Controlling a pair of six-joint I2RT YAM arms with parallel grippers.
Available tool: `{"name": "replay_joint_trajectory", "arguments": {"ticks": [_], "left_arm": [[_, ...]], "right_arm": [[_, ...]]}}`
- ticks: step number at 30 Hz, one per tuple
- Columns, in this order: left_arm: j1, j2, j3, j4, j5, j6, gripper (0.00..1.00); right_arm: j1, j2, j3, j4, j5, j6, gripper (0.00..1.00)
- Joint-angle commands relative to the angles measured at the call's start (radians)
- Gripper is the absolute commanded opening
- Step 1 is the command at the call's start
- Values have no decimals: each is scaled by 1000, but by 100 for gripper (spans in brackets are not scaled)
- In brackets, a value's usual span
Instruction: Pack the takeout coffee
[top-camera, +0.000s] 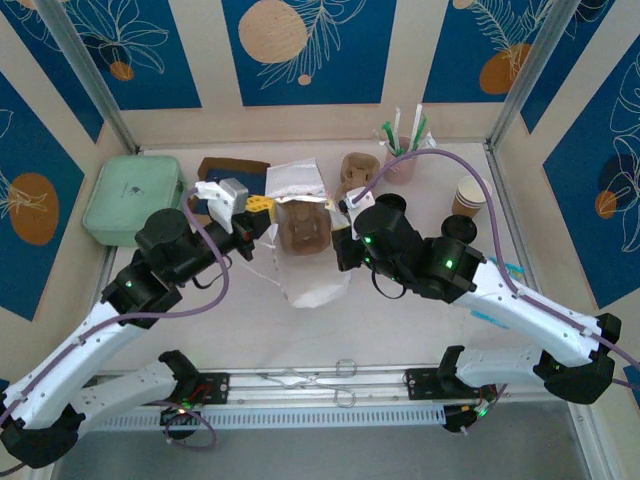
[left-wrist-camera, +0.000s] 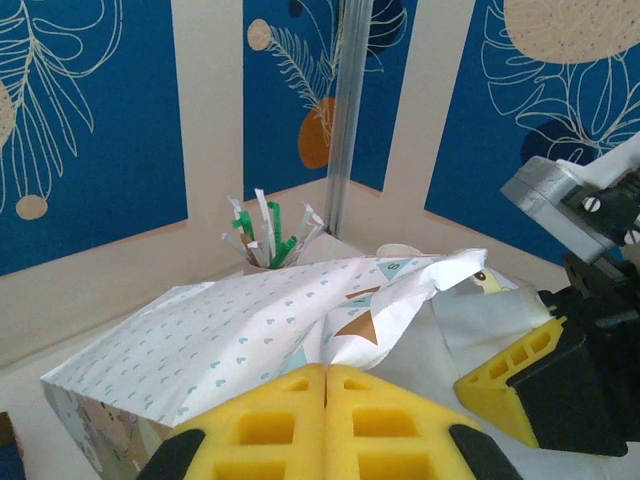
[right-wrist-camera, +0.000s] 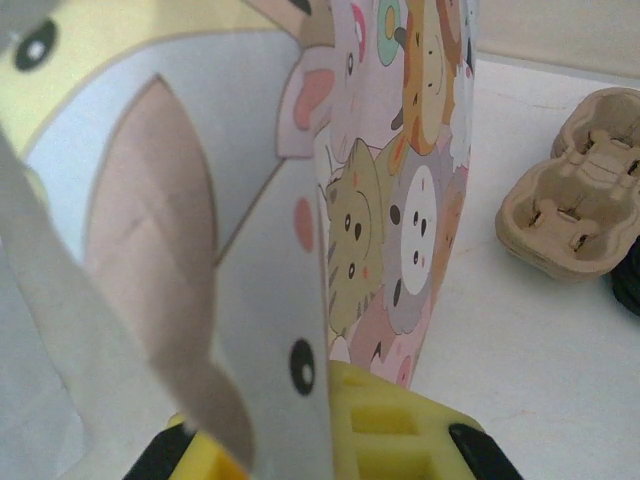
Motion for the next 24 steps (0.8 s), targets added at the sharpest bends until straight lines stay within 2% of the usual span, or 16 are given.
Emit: {"name": "replay_joint_trajectory", "arguments": {"ticks": [1, 3, 7, 11, 14, 17, 24], "left_arm": [[-8, 0, 1, 29, -40, 22, 0], [-7, 22, 16, -8, -68, -11, 0], [26, 200, 194, -264, -90, -69, 0], [37, 318, 312, -392, -131, -99, 0], [61, 417, 427, -507, -111, -121, 0], [106, 527, 521, -600, -28, -160, 0], [153, 677, 599, -653, 67, -228, 0]], "right_arm": [[-12, 3, 27, 22, 1, -6, 0], [-37, 27, 57, -27, -47, 21, 0], [-129, 159, 233, -271, -235, 96, 0], [-134, 235, 327, -401, -249, 129, 0], [-180, 251, 341, -449, -302, 164, 0], [-230, 248, 325, -454, -352, 177, 0], [-323, 257, 298, -468, -414, 174, 0]]}}
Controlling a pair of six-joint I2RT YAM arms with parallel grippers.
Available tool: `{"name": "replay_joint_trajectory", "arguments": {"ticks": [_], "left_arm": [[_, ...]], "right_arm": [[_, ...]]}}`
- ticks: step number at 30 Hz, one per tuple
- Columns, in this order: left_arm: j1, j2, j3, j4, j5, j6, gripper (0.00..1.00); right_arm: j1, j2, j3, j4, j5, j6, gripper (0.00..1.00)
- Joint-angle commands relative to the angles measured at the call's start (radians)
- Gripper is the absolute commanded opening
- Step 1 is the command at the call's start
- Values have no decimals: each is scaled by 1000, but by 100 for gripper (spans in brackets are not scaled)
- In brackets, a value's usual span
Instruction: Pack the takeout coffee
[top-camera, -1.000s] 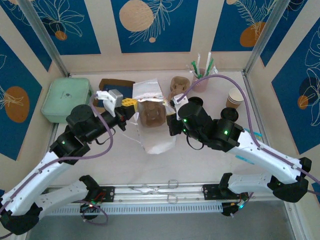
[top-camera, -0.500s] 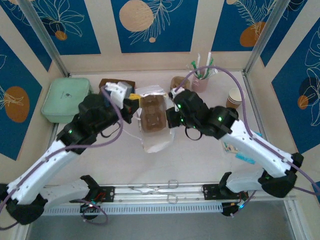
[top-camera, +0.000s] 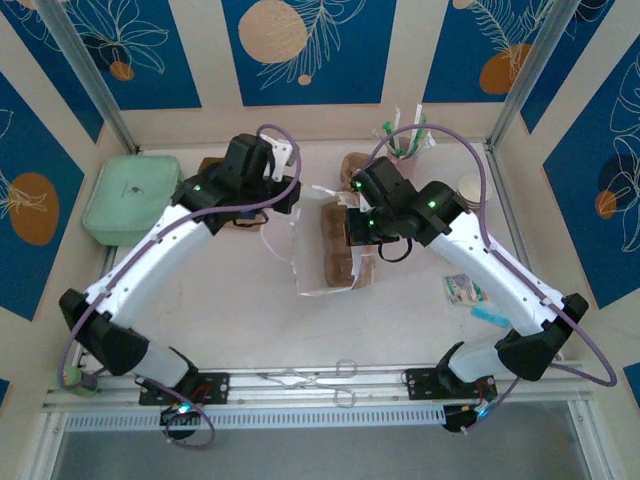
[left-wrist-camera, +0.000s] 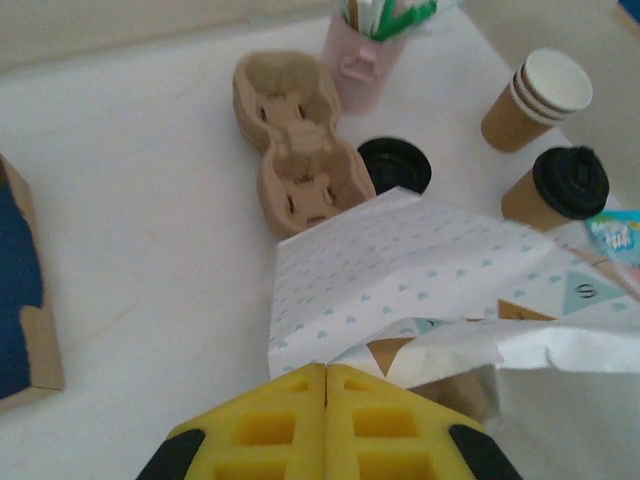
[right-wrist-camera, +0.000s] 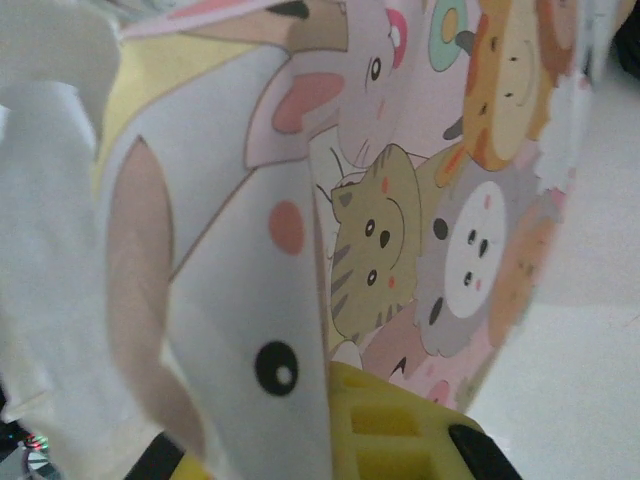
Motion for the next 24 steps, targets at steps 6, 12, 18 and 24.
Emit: {"name": "replay_joint_trajectory", "arguments": {"ticks": [6, 12, 18, 24], "left_arm": [[46, 62, 55, -64, 99, -70, 0], [48, 63, 69, -32, 150, -77, 23], [50, 27, 64, 9, 142, -73, 49], [59, -44, -1, 86, 123, -74, 62]], "right_arm": [[-79, 16, -30, -36, -93, -6, 0], [-103, 41, -34, -37, -134, -20, 0], [-151, 62, -29, -19, -201, -27, 1], [-206, 113, -8, -21, -262, -58, 7]]}}
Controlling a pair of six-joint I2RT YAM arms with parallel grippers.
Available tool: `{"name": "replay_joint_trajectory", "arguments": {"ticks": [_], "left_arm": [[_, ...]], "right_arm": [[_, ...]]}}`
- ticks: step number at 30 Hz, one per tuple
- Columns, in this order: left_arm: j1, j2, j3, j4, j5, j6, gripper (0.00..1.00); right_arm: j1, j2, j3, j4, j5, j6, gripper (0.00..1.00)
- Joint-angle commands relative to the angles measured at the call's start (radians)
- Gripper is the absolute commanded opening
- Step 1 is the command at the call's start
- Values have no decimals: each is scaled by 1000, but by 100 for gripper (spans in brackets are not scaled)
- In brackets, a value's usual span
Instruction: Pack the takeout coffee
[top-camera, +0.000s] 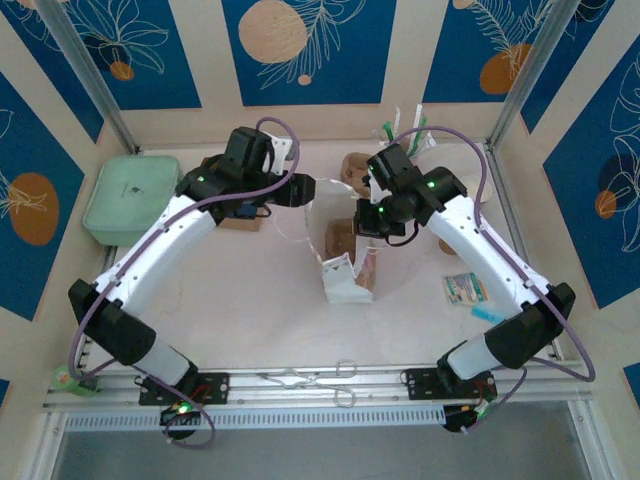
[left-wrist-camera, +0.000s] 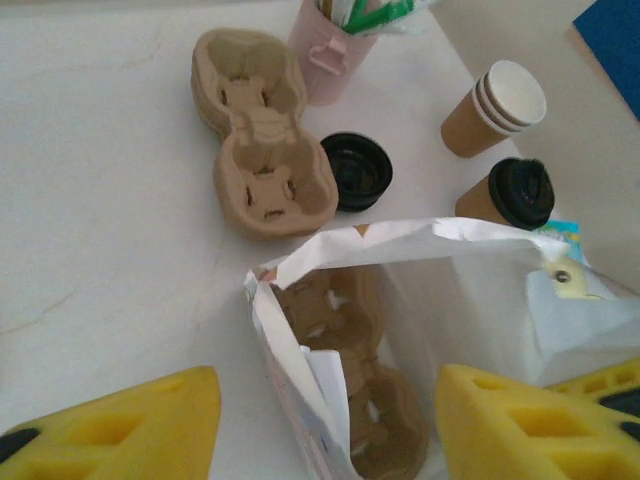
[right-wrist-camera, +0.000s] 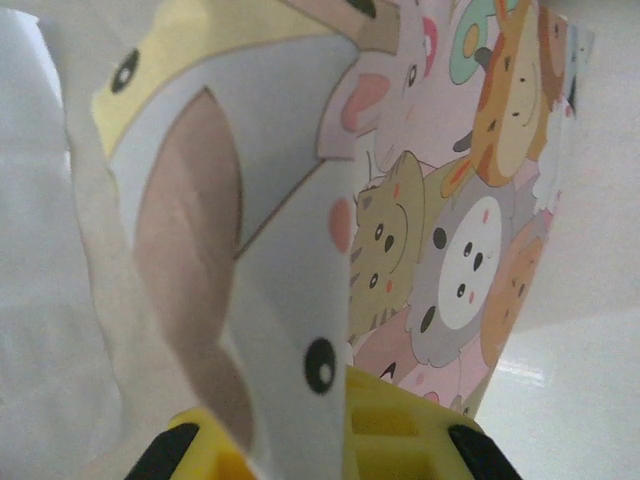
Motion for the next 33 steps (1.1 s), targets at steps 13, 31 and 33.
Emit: {"name": "replay_joint_trajectory", "arguments": {"ticks": [13, 31, 33], "left_arm": [[26, -67, -101, 61, -22, 25, 66], [28, -58, -110, 42, -22, 49, 65], [27, -59, -114, 43, -21, 51, 65]], "right_arm": [[-24, 79, 118, -75, 22, -66, 37], [2, 271, 393, -160, 376, -275, 58], [5, 297, 407, -150, 393, -308, 58]]}}
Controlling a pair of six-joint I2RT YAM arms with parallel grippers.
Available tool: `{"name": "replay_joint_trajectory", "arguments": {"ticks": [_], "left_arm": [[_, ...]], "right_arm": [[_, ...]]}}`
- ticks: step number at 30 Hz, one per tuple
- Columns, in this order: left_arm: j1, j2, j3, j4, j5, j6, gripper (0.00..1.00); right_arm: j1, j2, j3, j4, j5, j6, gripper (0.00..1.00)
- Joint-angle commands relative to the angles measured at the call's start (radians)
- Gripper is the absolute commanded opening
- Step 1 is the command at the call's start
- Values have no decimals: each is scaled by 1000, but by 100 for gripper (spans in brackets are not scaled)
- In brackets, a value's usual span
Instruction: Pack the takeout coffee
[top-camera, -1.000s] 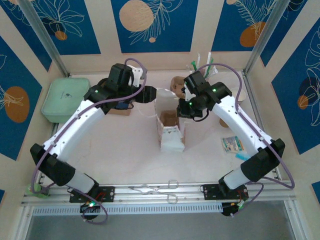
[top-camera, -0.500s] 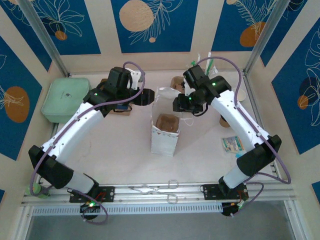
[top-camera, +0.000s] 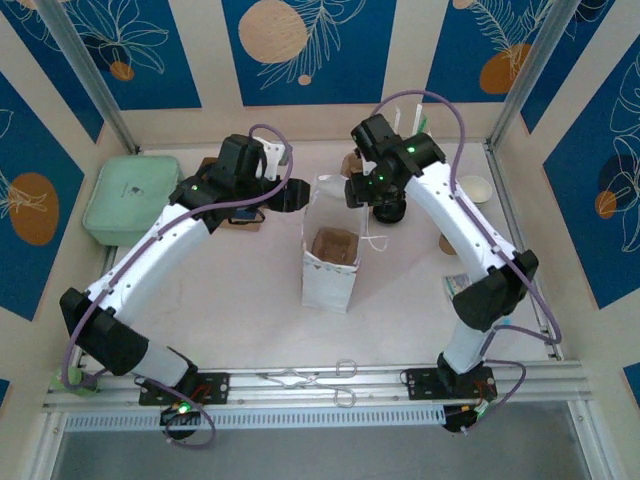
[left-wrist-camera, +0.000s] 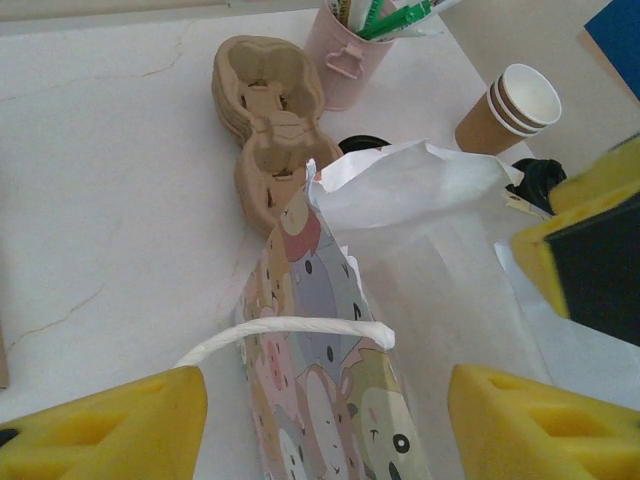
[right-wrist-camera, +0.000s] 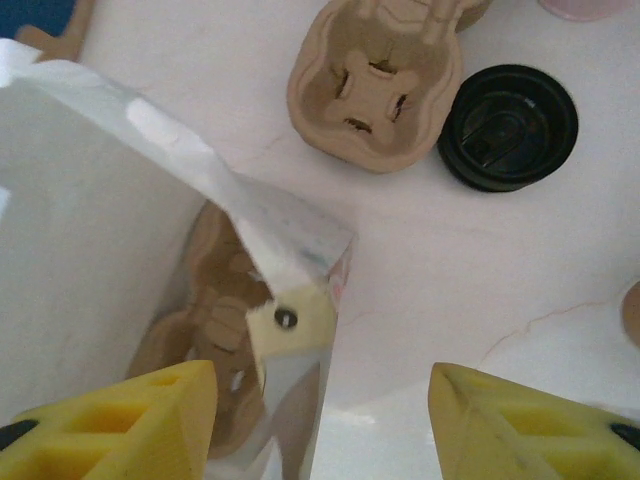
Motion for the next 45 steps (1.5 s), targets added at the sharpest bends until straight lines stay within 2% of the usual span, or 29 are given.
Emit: {"name": "replay_joint_trajectory", "arguments": {"ticks": [1, 5, 13, 17, 27, 33, 45], "left_arm": [[11, -10, -17, -9, -9, 22, 65], [11, -17, -27, -8, -11, 27, 65], [11, -31, -49, 2, -11, 32, 65], [13, -35, -55, 5, -9, 35, 64], [14, -51, -67, 13, -5, 31, 64], [14, -61, -73, 18, -3, 29, 64], [14, -87, -87, 7, 36, 21, 65]], "right_arm": [[13, 36, 46, -9, 85, -90, 58], [36, 77, 81, -3, 167, -134, 56], [73, 112, 140, -9, 298, -173, 44], [78, 115, 148, -1, 329, -191, 30], [93, 109, 151, 2, 333, -208, 6], [100, 88, 143, 15, 320, -218, 0], [123, 59, 116, 115, 298, -281, 0]]}}
